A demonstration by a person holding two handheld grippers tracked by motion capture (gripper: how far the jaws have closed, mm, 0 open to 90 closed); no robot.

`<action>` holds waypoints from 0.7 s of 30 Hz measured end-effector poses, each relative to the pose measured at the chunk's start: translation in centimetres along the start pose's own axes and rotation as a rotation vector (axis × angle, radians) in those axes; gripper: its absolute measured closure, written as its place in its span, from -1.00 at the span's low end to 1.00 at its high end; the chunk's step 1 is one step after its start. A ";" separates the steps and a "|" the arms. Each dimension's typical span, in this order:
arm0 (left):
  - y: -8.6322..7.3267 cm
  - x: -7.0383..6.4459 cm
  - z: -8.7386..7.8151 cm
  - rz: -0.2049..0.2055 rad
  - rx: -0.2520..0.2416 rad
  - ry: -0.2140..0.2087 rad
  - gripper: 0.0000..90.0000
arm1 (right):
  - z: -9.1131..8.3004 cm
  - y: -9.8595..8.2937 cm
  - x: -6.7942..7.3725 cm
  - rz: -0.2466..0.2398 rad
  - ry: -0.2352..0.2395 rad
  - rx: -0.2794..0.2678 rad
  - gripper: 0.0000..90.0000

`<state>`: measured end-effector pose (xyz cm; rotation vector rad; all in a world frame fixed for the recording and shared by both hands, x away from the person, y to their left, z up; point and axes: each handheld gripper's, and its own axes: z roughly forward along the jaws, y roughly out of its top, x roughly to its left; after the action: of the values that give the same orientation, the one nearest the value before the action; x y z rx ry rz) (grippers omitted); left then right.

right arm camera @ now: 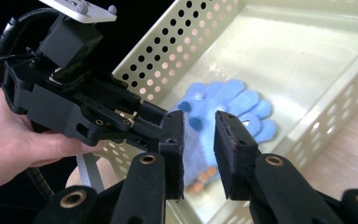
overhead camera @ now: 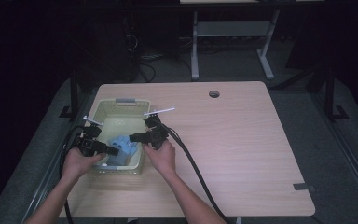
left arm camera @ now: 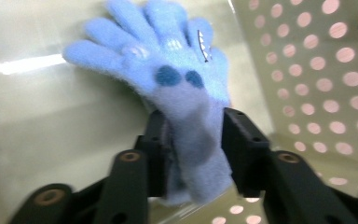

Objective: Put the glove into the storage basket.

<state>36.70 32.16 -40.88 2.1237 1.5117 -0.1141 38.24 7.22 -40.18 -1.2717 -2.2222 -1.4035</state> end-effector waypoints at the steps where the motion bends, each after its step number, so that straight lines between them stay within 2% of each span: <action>1: 0.1 0.0 -0.2 -0.002 -0.003 0.011 0.30 | -0.2 0.0 -0.1 -0.007 -0.004 0.000 0.62; 6: 0.4 0.2 -1.3 0.006 -0.018 0.027 0.29 | -1.0 0.0 -0.2 -0.013 -0.009 -0.015 0.62; 8: 0.5 0.0 -1.6 0.017 -0.025 0.039 0.37 | -1.4 0.0 -0.3 -0.015 -0.011 -0.021 0.62; 11: 0.7 -0.3 -1.3 0.030 -0.010 0.049 0.53 | -2.0 0.0 -0.4 -0.016 -0.013 -0.030 0.62; 14: 1.1 -0.5 -0.4 0.029 0.022 0.056 0.60 | -2.5 -0.1 -0.4 -0.015 -0.012 -0.037 0.62; 15: 1.2 -0.6 0.0 0.034 0.035 0.066 0.62 | -2.7 -0.2 -0.4 -0.007 -0.011 -0.034 0.62; 18: 1.6 -0.8 1.0 0.051 0.083 0.102 0.61 | -3.1 -0.3 -0.7 -0.026 -0.011 -0.047 0.62; 21: 1.9 -0.7 1.7 0.070 0.146 0.142 0.61 | -3.7 -0.4 -0.9 -0.006 -0.013 -0.050 0.62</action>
<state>38.55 30.30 -41.38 2.3420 1.5482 -0.0511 37.54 3.66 -39.01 -1.2949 -2.2149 -1.4657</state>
